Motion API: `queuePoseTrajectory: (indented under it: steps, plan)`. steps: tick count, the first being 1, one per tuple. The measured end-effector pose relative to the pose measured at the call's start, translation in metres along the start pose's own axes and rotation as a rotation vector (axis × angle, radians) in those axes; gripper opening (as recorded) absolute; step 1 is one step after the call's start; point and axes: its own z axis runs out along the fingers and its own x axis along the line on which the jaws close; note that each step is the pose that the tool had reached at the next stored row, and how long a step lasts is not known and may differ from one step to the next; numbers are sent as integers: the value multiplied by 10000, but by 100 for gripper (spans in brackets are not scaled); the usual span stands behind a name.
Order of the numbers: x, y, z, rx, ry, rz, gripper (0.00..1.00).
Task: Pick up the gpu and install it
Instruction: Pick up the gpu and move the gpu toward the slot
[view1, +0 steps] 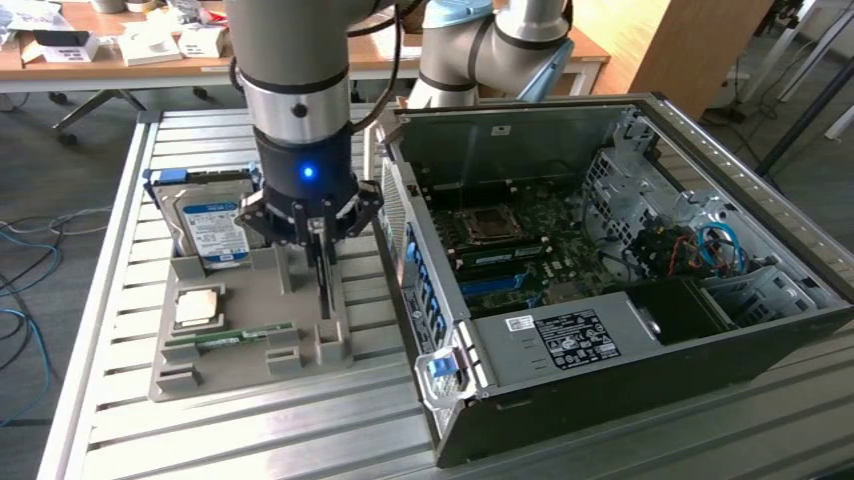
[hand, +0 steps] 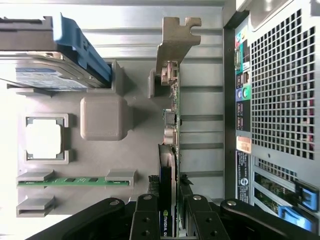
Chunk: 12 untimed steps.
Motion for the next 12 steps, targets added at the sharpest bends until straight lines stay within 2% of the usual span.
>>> queuePoseTrajectory:
  steps: [12]
  plan:
    - [-7,15,-307,0,0,0,27]
